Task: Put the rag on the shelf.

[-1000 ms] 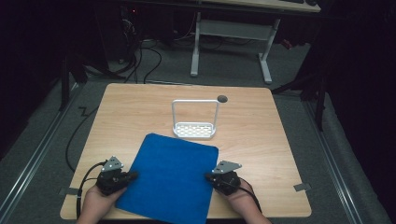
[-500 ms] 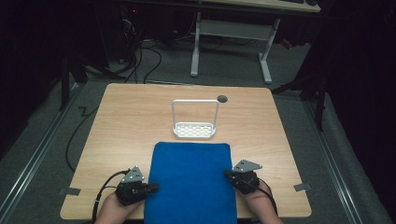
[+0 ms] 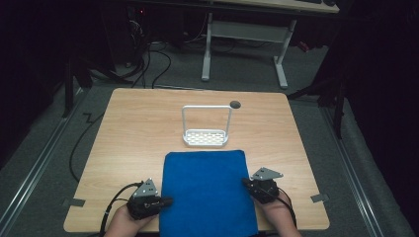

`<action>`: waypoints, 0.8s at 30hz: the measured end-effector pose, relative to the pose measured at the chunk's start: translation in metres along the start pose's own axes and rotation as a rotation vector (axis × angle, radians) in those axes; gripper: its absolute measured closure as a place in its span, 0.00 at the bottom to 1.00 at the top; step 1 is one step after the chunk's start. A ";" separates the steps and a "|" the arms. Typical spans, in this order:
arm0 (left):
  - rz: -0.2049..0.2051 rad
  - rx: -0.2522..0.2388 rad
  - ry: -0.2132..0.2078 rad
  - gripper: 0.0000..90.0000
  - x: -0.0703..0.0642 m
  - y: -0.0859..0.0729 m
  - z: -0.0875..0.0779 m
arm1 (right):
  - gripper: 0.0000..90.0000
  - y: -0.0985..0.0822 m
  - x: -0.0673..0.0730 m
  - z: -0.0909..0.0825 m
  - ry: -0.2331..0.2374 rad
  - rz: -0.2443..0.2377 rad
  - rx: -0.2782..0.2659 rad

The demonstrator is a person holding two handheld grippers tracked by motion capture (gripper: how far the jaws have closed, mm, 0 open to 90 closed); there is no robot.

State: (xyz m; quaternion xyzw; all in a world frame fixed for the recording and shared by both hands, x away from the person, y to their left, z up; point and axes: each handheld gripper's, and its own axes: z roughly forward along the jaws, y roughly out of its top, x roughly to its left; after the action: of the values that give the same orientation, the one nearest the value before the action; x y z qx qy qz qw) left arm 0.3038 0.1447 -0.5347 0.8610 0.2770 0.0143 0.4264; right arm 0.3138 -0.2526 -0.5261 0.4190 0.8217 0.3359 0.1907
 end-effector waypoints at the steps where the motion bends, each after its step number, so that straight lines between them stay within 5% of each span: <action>1: -0.003 -0.002 -0.001 0.94 0.000 0.000 0.000 | 1.00 0.000 0.001 0.000 0.000 0.000 0.000; 12: -0.022 -0.013 0.002 0.88 0.003 0.001 -0.002 | 0.95 0.000 0.002 -0.005 0.025 -0.006 -0.023; 15: -0.057 -0.091 0.065 0.81 0.008 0.002 -0.009 | 0.92 0.001 0.002 -0.006 0.044 0.005 -0.052; 24: -0.168 -0.197 0.244 0.61 0.034 0.002 -0.022 | 0.83 0.002 0.000 -0.003 0.044 0.013 -0.072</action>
State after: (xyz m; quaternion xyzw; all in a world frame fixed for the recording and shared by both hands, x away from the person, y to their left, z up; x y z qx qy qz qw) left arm 0.3280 0.1761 -0.5265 0.7808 0.3949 0.1099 0.4715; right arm 0.3126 -0.2530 -0.5225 0.4099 0.8103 0.3756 0.1852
